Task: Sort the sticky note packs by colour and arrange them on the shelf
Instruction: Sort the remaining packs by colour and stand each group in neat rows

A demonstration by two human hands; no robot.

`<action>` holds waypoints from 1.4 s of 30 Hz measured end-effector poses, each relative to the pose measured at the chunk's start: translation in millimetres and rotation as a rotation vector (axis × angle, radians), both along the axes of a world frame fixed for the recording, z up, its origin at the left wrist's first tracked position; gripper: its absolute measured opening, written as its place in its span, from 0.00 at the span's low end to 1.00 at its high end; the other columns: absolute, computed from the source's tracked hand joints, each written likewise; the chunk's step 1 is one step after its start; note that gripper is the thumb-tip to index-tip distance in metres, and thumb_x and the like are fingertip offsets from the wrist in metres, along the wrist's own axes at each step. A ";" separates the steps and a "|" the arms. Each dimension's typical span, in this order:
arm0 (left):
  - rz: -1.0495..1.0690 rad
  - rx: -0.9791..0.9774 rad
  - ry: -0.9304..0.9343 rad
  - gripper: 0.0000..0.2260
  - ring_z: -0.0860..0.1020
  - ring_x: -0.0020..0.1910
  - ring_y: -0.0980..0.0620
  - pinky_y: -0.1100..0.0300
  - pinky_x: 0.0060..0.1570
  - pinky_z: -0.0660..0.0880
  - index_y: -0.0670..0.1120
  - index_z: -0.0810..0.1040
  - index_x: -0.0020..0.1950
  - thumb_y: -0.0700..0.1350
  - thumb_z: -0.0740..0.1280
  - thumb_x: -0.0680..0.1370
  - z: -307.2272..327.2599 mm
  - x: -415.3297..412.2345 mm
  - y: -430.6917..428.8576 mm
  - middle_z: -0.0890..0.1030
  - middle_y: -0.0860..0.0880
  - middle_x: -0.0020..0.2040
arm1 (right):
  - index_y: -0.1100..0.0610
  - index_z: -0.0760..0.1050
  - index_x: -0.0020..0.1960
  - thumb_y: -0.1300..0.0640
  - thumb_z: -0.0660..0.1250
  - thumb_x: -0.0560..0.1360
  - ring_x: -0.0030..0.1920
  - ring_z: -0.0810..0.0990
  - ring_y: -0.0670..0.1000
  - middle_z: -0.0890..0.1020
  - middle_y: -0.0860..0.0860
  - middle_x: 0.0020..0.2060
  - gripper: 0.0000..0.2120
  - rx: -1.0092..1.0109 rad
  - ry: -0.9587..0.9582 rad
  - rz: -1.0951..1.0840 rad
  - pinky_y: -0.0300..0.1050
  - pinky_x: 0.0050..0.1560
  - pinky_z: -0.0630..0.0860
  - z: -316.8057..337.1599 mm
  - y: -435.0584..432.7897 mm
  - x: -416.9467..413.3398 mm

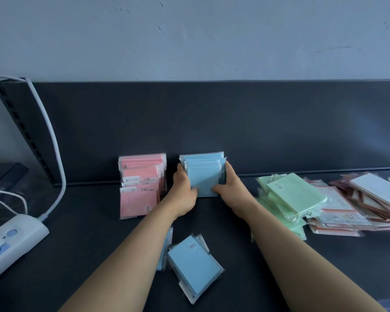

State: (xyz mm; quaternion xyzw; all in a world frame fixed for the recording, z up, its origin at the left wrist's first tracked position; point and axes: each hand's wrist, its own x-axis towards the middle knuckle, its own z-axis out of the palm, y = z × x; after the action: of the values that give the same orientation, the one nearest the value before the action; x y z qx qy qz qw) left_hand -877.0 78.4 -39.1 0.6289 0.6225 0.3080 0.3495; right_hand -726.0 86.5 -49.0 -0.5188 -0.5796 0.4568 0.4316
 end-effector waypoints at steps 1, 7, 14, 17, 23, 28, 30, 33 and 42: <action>0.003 0.002 0.010 0.32 0.66 0.69 0.48 0.56 0.69 0.64 0.48 0.46 0.78 0.39 0.60 0.80 -0.2 0.2 -0.7 0.59 0.46 0.74 | 0.44 0.67 0.62 0.74 0.58 0.70 0.54 0.80 0.47 0.80 0.47 0.54 0.31 0.016 -0.004 0.005 0.43 0.53 0.78 -0.5 -0.5 1.4; 0.001 -0.009 0.018 0.33 0.62 0.73 0.48 0.52 0.73 0.60 0.49 0.43 0.79 0.41 0.61 0.80 -3.8 -2.4 -2.6 0.55 0.47 0.76 | 0.50 0.70 0.62 0.73 0.60 0.71 0.52 0.82 0.47 0.82 0.48 0.52 0.26 0.029 0.004 0.025 0.45 0.51 0.80 -2.4 -2.4 6.9; 0.001 -0.078 0.015 0.37 0.58 0.75 0.49 0.53 0.74 0.58 0.51 0.36 0.79 0.42 0.60 0.81 -0.3 -5.4 -7.9 0.50 0.51 0.79 | 0.48 0.69 0.59 0.71 0.59 0.69 0.49 0.81 0.54 0.81 0.49 0.49 0.25 -0.023 -0.103 -0.024 0.46 0.42 0.79 -2.7 -5.2 4.7; 0.001 -0.063 0.030 0.38 0.56 0.76 0.49 0.57 0.72 0.56 0.49 0.34 0.78 0.43 0.61 0.81 -1.8 -6.8 -11.2 0.47 0.52 0.80 | 0.48 0.67 0.64 0.67 0.61 0.68 0.49 0.81 0.52 0.81 0.48 0.51 0.28 -0.012 -0.124 -0.037 0.48 0.45 0.80 -4.5 -5.0 4.1; -0.014 -0.041 0.065 0.39 0.57 0.76 0.49 0.56 0.72 0.57 0.49 0.35 0.78 0.44 0.63 0.81 -1.4 -10.5 -12.6 0.48 0.51 0.80 | 0.52 0.62 0.70 0.63 0.68 0.67 0.54 0.80 0.51 0.78 0.49 0.58 0.33 -0.021 -0.161 -0.033 0.46 0.48 0.79 -5.4 -5.5 4.8; -0.019 -0.002 0.143 0.39 0.51 0.77 0.50 0.57 0.73 0.52 0.47 0.36 0.79 0.45 0.63 0.81 -5.0 -13.2 -11.6 0.43 0.51 0.80 | 0.49 0.62 0.69 0.65 0.68 0.71 0.54 0.78 0.47 0.78 0.46 0.57 0.30 -0.016 -0.190 -0.030 0.38 0.47 0.75 -2.4 -7.8 5.2; -0.033 0.004 0.155 0.36 0.56 0.76 0.49 0.56 0.73 0.55 0.47 0.41 0.79 0.44 0.63 0.81 -7.5 -13.1 -10.1 0.49 0.50 0.79 | 0.48 0.63 0.67 0.65 0.67 0.72 0.55 0.78 0.47 0.77 0.45 0.56 0.28 0.001 -0.213 -0.029 0.38 0.47 0.74 -2.0 -8.1 4.3; -0.065 0.031 0.143 0.32 0.61 0.74 0.50 0.56 0.73 0.58 0.48 0.47 0.78 0.39 0.61 0.80 -10.5 -7.2 -11.0 0.55 0.50 0.77 | 0.49 0.63 0.68 0.66 0.64 0.73 0.55 0.77 0.47 0.77 0.45 0.58 0.26 0.025 -0.223 -0.034 0.38 0.47 0.74 1.6 -10.5 3.3; -0.003 0.058 0.142 0.35 0.63 0.73 0.49 0.54 0.72 0.61 0.50 0.47 0.79 0.37 0.63 0.78 -12.3 -1.8 -14.2 0.56 0.49 0.76 | 0.55 0.56 0.75 0.68 0.58 0.78 0.54 0.67 0.41 0.70 0.44 0.57 0.28 0.059 -0.254 -0.024 0.17 0.38 0.63 8.8 -17.3 4.0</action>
State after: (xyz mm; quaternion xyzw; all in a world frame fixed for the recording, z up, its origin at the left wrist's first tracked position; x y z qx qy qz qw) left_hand -878.8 64.3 -51.5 0.6600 0.6355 0.2798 0.2868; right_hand -722.0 69.2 -40.3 -0.5666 -0.6364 0.3649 0.3753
